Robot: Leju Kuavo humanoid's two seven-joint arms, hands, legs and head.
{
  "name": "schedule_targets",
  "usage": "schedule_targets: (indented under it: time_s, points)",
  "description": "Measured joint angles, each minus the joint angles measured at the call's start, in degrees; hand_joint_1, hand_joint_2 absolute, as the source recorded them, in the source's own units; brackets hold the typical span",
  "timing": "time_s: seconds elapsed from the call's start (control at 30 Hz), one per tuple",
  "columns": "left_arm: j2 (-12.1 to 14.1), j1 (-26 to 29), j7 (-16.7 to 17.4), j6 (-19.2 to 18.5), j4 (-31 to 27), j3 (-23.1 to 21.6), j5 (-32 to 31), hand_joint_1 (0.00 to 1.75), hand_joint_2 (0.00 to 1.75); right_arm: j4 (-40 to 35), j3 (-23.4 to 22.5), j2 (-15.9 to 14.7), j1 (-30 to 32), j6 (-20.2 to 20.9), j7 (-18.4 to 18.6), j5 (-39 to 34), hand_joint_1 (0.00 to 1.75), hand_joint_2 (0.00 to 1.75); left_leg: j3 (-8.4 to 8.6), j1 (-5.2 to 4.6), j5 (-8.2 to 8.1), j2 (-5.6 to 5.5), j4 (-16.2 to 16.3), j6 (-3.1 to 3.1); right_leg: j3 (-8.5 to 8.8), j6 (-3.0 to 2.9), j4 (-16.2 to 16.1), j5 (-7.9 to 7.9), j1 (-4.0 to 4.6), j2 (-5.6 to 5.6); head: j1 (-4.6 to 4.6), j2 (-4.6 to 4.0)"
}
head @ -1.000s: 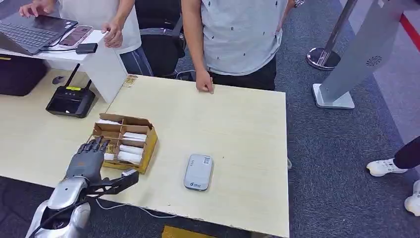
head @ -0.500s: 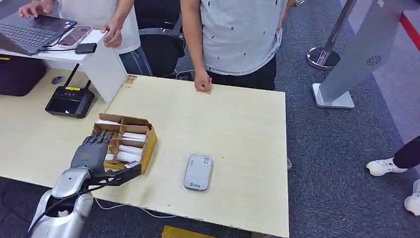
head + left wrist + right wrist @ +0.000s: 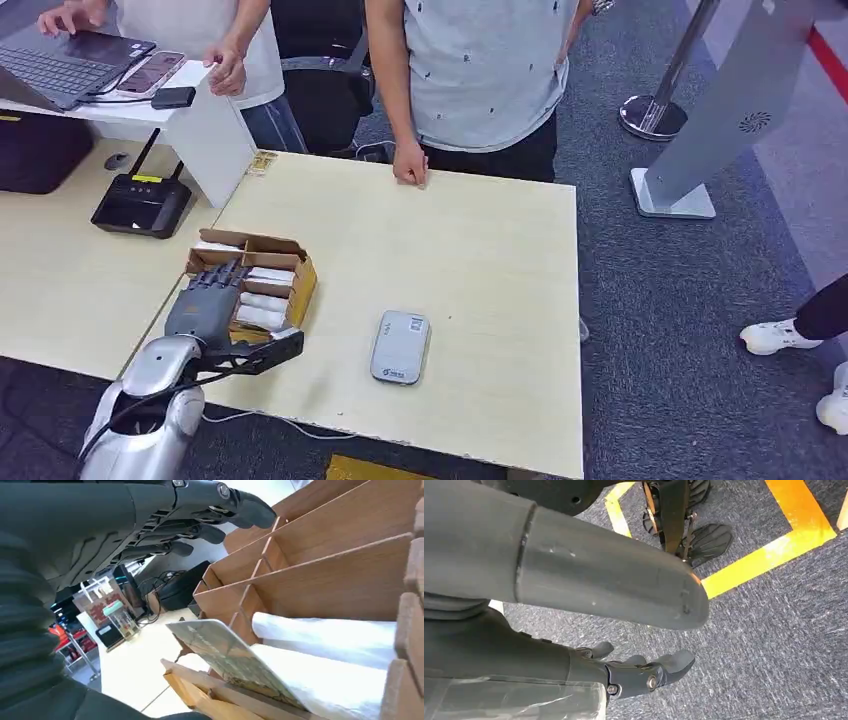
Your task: Pass the card to the sensor for recognition and then transmit it.
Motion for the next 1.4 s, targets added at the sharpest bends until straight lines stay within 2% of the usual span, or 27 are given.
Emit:
schedule_targets:
  time_s: [0.1,0.2,0.3,0.53,0.67,0.7,0.73,0.8,1.4]
  points:
    - [-0.28,-0.06,-1.29,0.20,0.00,-0.02,1.10,0.00,1.75,0.00,0.00,0.00,0.01,-0.07,0.00,-0.09,0.00,0.00,0.00,0.00,0.00,0.00,0.00,0.00,-0.01,0.00,0.00,0.00,0.00,0.00,-0.02,0.00]
    - [-0.66,0.24,-3.78,-0.68,-0.11,-0.89,6.66,0.00,1.75,0.00,0.00,0.00,0.03,-0.09,0.04,-0.65,0.00,0.00,0.00,0.00,0.00,0.00,0.00,0.00,0.01,0.00,0.00,0.00,0.00,-0.02,0.02,0.00]
    - [-0.52,1.70,-4.35,-0.96,-1.23,-3.04,9.38,0.00,1.75,0.00,-0.09,0.00,0.07,-0.22,0.22,-1.16,0.00,0.00,0.00,-0.01,0.00,0.03,0.00,0.00,0.00,0.00,0.00,0.00,0.00,0.01,0.00,0.00]
    - [0.81,4.60,-3.85,-1.53,-4.13,-6.56,11.91,0.00,1.75,0.00,-0.37,0.00,0.15,-0.37,0.28,-1.90,0.00,0.00,0.00,0.00,-0.01,0.02,0.00,0.01,0.00,0.00,0.00,0.00,0.00,0.01,0.00,0.00]
    - [1.66,5.10,-2.01,-1.55,-4.87,-7.28,12.44,0.00,1.75,0.00,-0.39,0.00,0.14,-0.44,0.37,-1.88,0.00,0.00,0.00,0.01,-0.01,0.01,0.00,0.01,0.00,0.00,0.00,0.00,0.00,0.00,0.00,0.00]
    - [1.88,5.23,-1.79,-1.55,-4.98,-7.34,12.46,0.86,1.75,0.00,-0.39,0.00,0.14,-0.44,0.37,-1.88,0.00,0.00,0.00,0.01,0.00,0.02,0.00,0.01,0.00,0.00,0.00,0.00,0.00,0.00,-0.02,0.00]
    - [1.99,5.36,-1.66,-1.55,-5.14,-7.52,12.46,1.59,1.75,0.00,-0.39,0.00,0.14,-0.44,0.37,-1.88,0.00,0.00,0.00,0.01,0.00,0.01,0.00,0.00,0.00,0.00,0.01,0.00,0.00,0.00,0.00,0.00]
    - [2.16,5.48,-1.53,-1.53,-5.25,-7.78,12.52,0.05,1.75,0.00,-0.39,0.00,0.14,-0.44,0.37,-1.88,0.00,0.00,0.00,0.01,0.00,0.01,0.00,0.00,0.01,0.00,0.01,0.00,0.00,0.00,0.00,0.00]
    - [2.47,5.53,-0.04,-1.36,-5.70,-8.26,12.22,0.00,1.75,0.00,-0.39,0.00,0.14,-0.85,0.87,-1.70,0.00,0.00,0.00,0.00,0.00,0.01,0.00,0.00,0.00,0.00,0.00,0.00,0.00,0.00,0.00,0.00]
